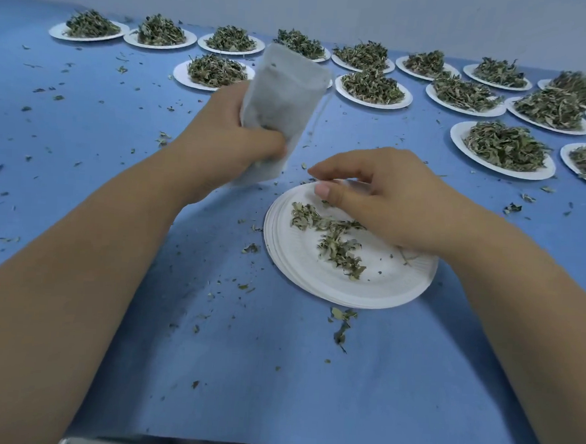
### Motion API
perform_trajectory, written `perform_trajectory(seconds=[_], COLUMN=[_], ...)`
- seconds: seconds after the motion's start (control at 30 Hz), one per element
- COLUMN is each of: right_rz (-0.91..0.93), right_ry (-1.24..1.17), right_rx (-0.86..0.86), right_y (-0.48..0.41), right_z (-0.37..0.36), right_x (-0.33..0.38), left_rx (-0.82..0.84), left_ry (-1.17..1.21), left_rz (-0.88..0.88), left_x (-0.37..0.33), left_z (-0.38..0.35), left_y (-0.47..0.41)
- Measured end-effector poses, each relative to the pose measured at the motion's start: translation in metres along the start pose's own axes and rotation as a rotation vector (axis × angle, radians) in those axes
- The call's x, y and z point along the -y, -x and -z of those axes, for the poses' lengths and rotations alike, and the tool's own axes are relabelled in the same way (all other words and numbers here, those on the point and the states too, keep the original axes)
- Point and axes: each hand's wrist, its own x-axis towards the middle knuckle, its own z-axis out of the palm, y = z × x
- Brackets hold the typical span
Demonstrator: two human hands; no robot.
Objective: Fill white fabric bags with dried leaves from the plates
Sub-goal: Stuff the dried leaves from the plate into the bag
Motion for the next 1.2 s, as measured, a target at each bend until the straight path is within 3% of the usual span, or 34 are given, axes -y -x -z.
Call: perform_trajectory(seconds=[0.17,0.5,0.67,0.83,1.0,1.2], right_rz=[0.025,0.034,0.060,0.051,-0.002,0.030], right_ry=[0.032,-0.122,-0.024,0.179,0.262,0.243], right_rx=[-0.080,-0.261,-0.036,0.003,0.244,0.016], right_y=[-0.003,-0.003,0.012,0.025,0.043,0.041], right_z=[-0.003,0.009,0.022,0.015,-0.008,-0.019], right_x=[-0.004,0.000,0.005,0.017,0.030,0.024], left_rx=[0.005,-0.005,0.005,0.053,0.051,0.064], left_ry=[-0.122,-0.115,-0.117,-0.115,-0.128,-0.143], left_rz=[-0.032,-0.055,-0.074,-0.115,-0.127,-0.113], left_x=[0.004,0.007,0.005,0.002,0.001,-0.001], left_z=[-0.006,-0.002,-0.002,-0.003,-0.004,-0.005], left_y=[0.000,-0.002,-0.001,0.002,0.005,0.006])
